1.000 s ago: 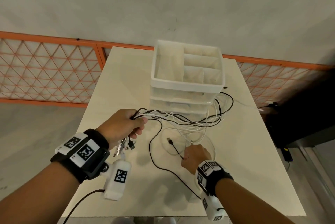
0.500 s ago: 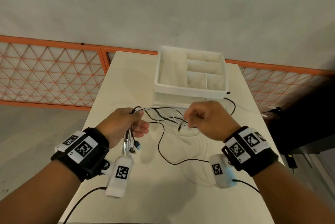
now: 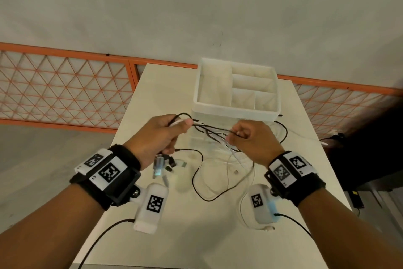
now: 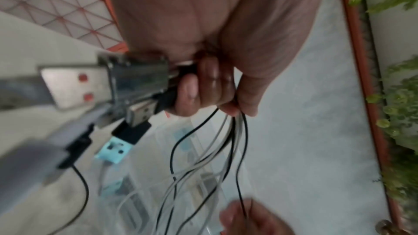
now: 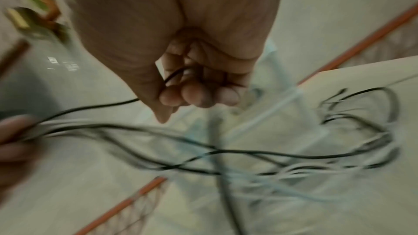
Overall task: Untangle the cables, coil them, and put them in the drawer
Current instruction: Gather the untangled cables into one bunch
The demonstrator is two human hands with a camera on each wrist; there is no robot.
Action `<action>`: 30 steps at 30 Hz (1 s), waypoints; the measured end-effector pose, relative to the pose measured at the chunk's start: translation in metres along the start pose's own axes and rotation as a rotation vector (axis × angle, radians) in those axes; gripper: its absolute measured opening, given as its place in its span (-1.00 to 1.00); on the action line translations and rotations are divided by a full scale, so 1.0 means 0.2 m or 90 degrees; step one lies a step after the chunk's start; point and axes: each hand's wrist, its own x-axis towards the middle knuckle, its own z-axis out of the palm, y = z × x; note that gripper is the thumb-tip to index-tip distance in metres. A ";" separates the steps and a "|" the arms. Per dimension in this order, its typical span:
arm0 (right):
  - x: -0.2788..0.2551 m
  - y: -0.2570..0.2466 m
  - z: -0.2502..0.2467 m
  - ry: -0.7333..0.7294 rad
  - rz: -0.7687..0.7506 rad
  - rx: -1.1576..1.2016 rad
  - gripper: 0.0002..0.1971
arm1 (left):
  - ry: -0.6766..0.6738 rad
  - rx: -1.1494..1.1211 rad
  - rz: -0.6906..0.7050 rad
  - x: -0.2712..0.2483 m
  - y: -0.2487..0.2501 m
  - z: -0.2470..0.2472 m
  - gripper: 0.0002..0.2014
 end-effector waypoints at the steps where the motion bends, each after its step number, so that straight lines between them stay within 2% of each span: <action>1: 0.00 0.07 -0.03 0.034 0.044 -0.025 -0.85 | 0.015 0.020 0.007 -0.01 0.00 -0.04 -0.71; 4: 0.01 0.21 -0.14 0.139 0.183 -0.061 -0.85 | 0.064 0.048 0.008 -0.01 -0.01 -0.13 -0.67; 6: 0.03 0.27 -0.21 0.171 0.272 -0.091 -0.69 | 0.090 0.049 0.012 0.01 -0.02 -0.16 -0.65; 8: 0.05 0.28 -0.27 0.170 0.324 -0.033 -0.53 | 0.107 0.055 0.021 0.02 -0.04 -0.16 -0.66; 10: 0.06 0.22 -0.31 0.150 0.308 0.125 -0.51 | 0.116 0.091 0.015 0.03 -0.06 -0.16 -0.67; 12: 0.05 0.10 -0.37 0.157 0.197 0.240 -0.67 | 0.127 0.124 -0.009 0.05 -0.09 -0.14 -0.68; 15: 0.03 -0.08 -0.45 0.243 -0.011 0.279 -0.81 | 0.153 0.141 -0.041 0.06 -0.12 -0.10 -0.73; 16: 0.03 -0.09 -0.47 0.275 -0.042 0.248 -0.80 | 0.162 0.139 -0.047 0.07 -0.13 -0.09 -0.73; 19: 0.03 -0.01 -0.48 0.313 0.001 0.108 -0.70 | 0.187 0.135 -0.057 0.07 -0.13 -0.09 -0.68; 21: 0.04 0.09 -0.47 0.314 0.019 0.021 -0.71 | 0.183 0.133 -0.055 0.07 -0.14 -0.10 -0.68; 25: 0.01 0.28 -0.42 0.318 -0.033 -0.027 -0.78 | 0.153 0.107 -0.035 0.06 -0.14 -0.09 -0.75; 27: -0.02 0.35 -0.37 0.286 -0.021 -0.024 -0.75 | 0.147 0.111 -0.026 0.05 -0.15 -0.09 -0.75; 30: -0.05 0.51 -0.24 0.127 0.136 -0.054 -0.62 | 0.130 0.111 -0.045 0.05 -0.18 -0.07 -0.77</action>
